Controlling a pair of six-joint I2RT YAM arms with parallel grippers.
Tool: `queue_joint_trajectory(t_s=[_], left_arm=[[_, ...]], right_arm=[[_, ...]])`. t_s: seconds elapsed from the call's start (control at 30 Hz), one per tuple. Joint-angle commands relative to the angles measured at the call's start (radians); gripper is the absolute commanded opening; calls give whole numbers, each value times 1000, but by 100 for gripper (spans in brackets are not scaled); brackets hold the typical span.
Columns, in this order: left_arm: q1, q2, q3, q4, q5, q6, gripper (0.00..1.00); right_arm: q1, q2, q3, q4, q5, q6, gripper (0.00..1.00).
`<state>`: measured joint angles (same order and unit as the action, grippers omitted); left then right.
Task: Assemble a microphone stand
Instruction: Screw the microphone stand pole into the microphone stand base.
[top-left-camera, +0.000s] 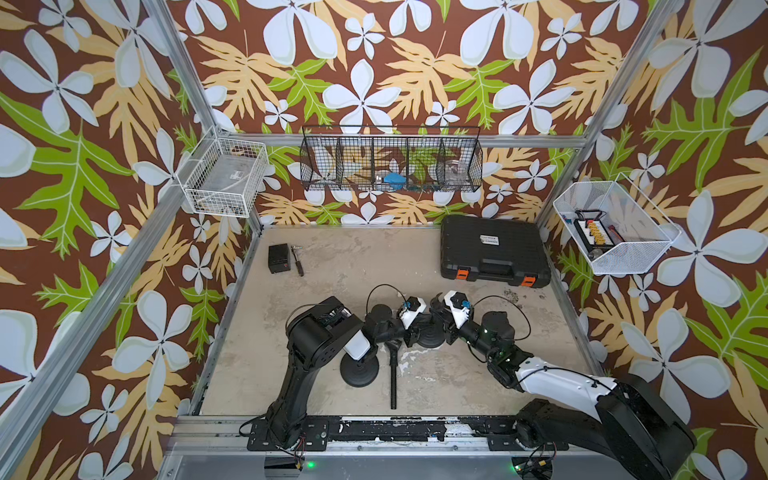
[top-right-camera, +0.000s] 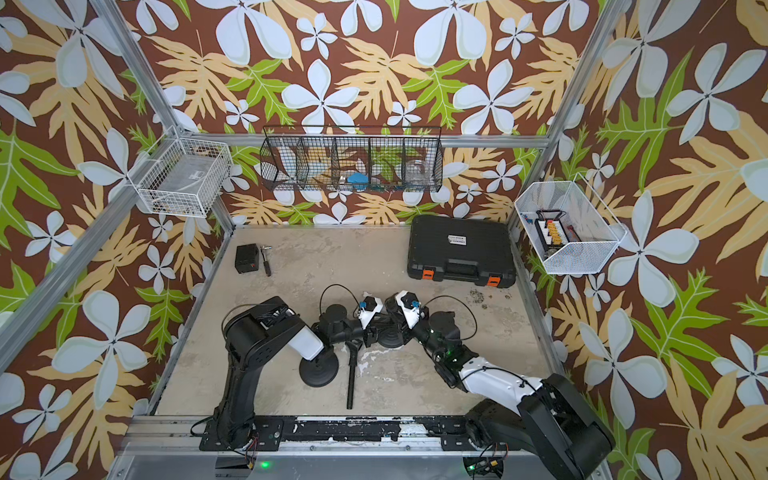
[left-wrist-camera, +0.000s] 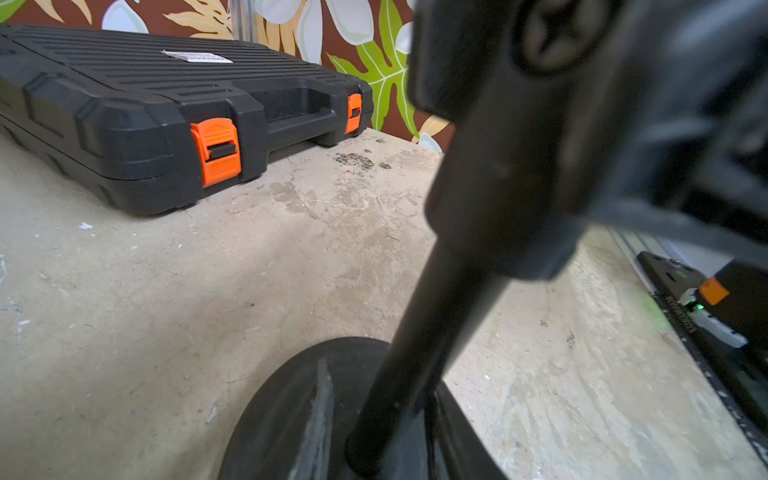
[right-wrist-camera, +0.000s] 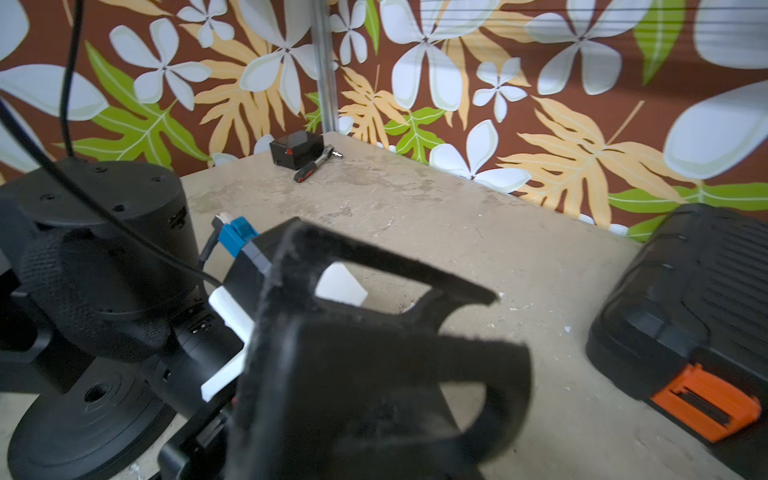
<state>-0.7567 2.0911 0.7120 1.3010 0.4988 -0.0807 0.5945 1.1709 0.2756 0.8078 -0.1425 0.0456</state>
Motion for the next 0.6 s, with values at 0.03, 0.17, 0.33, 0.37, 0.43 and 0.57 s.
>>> queue_joint_trajectory(t_s=[0.03,0.17,0.33,0.37,0.43,0.57], left_arm=[[0,-22,-2,47,32,-36,38],[0,-18,2,50,38,-36,38],[0,-5,12,59,44,-39,37],[0,-1,15,60,46,-41,37],[0,8,21,66,49,-46,37],[0,28,34,81,56,-59,37]], right_arm=[[80,-29,-36,-50,319,136,0],[167,-19,-12,-105,483,173,0],[236,20,25,-145,596,209,0],[238,25,28,-147,599,217,0],[242,34,32,-144,593,226,0],[243,43,37,-143,562,234,0]])
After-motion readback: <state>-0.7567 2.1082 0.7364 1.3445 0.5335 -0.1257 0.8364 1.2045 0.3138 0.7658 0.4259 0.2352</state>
